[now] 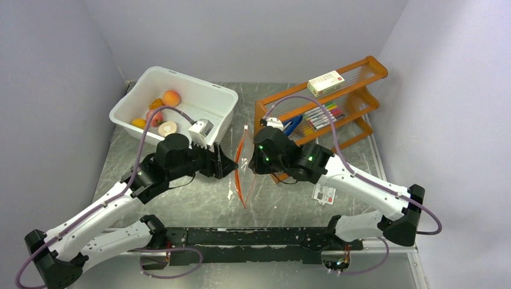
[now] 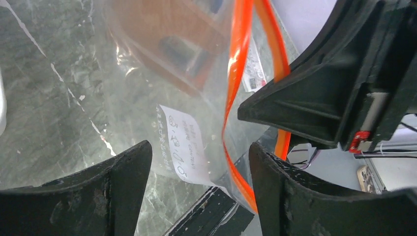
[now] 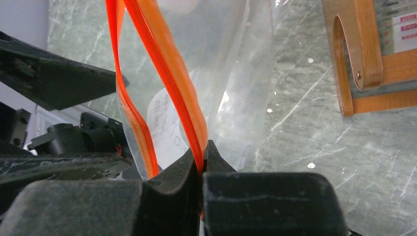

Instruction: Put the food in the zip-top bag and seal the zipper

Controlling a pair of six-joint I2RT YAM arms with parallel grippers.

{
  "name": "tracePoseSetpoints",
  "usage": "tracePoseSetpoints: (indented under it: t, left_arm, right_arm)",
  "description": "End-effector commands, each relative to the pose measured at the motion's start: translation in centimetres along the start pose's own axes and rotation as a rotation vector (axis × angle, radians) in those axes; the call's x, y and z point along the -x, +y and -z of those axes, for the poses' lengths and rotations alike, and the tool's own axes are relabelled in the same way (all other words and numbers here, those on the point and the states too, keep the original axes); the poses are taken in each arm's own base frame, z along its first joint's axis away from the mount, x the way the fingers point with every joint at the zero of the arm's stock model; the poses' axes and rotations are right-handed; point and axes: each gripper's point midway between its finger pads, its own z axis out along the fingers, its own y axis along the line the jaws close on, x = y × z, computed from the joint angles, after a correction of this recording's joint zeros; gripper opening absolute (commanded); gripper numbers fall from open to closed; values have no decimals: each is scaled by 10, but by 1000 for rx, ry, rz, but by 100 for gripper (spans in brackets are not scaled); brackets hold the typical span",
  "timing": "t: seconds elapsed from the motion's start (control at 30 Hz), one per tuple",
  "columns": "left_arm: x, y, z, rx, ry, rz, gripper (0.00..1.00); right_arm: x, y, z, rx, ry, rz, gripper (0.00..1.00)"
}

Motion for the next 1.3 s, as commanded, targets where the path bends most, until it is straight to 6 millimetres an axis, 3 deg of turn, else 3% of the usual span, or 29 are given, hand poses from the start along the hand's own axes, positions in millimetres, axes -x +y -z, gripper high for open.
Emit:
tracePoseSetpoints:
  t: [0.0, 0.2, 0.33, 0.47, 0.73, 0.93, 1.17, 1.27]
  left_arm:
    - [18, -7, 2, -13, -28, -71, 74]
    - [13, 2, -18, 33, 42, -116, 75]
    - [9, 20, -34, 122, 69, -113, 73]
    - [12, 30, -38, 213, 66, -131, 71]
    - [35, 38, -20, 344, 33, -195, 53]
    - [35, 39, -10, 368, 69, -212, 44]
    - [48, 12, 8, 263, 22, -189, 45]
    - [49, 14, 16, 275, 8, -182, 42]
  right_arm:
    - [-4, 0, 0, -10, 26, -4, 0]
    - [-1, 7, -2, 17, 8, -47, 0]
    - [3, 9, -2, 24, -5, -57, 0]
    - [3, 7, -4, 5, -7, -57, 0]
    - [-4, -7, -10, -52, -1, -55, 0]
    - [-4, -9, -10, -59, -4, -55, 0]
    - [-6, -13, -11, -80, 1, -44, 0]
    - [-7, -14, -10, -70, -2, -53, 0]
